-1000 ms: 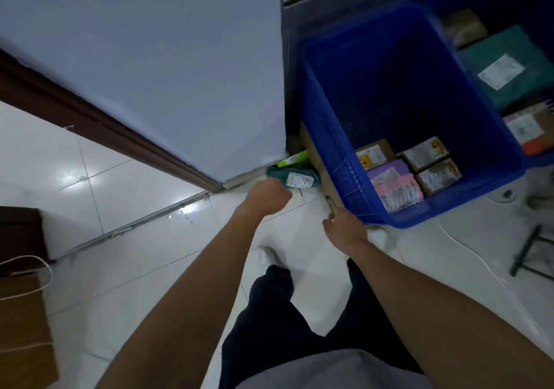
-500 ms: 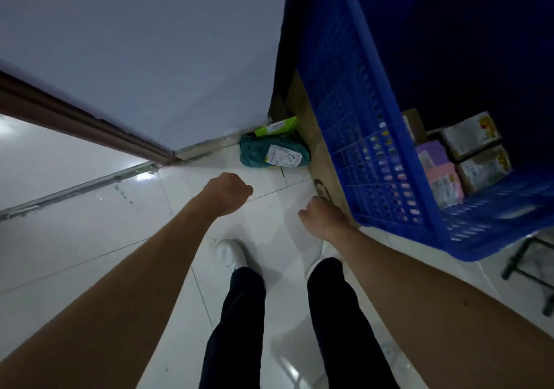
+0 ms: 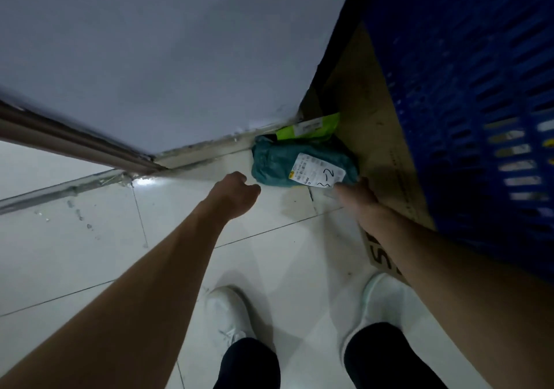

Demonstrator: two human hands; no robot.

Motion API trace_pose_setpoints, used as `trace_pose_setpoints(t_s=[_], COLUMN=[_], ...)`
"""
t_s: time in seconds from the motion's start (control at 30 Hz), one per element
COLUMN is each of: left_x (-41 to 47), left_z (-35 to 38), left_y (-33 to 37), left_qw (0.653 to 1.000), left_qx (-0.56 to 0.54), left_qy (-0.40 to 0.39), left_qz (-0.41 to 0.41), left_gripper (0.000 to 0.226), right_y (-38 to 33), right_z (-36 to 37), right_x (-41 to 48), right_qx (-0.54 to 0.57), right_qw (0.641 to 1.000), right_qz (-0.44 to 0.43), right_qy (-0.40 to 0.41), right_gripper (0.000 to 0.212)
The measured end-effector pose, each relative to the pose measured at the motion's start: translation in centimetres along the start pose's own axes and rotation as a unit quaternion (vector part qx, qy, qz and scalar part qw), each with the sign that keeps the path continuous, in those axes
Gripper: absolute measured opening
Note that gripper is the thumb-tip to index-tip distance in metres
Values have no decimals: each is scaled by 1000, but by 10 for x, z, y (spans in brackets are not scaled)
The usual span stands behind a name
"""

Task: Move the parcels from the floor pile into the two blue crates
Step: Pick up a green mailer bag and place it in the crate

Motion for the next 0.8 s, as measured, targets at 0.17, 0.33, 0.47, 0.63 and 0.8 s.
trace_pose_setpoints(t_s=[0.17,0.33,0.47,0.63,0.8], left_x=[54,87,98,82,43], left_z=[34,54,59,63,46], left_y=[-5,13,1,-8,-5], left_qw=[999,994,985,974,984], left_qx=[-48,-82,-172,-210,-160], left_qy=[-8,-21,-4,-13,23], left_qz=[12,68,-9,-85,-82], left_gripper=[63,40,53,50,45], right_y=[3,2,11,15,11], right_z=[22,38,43,37,10], right_x=[53,83,88,71,35], right_qx=[137,216,232,236,103], right_qw=[989,975,970,968,994], right_qz=[52,52,51,55,21], right_qy=[16,-24,-56,-67,-14], right_gripper=[61,59,55,53,41])
Point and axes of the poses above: each hand's wrist, its own x-axis towards the middle knuckle, its own z-axis out of the palm, y = z × x, the point moved 6 cm from there along x, towards the middle knuckle, and after that the axes turned 4 degrees about z, right-handed, at the moved point
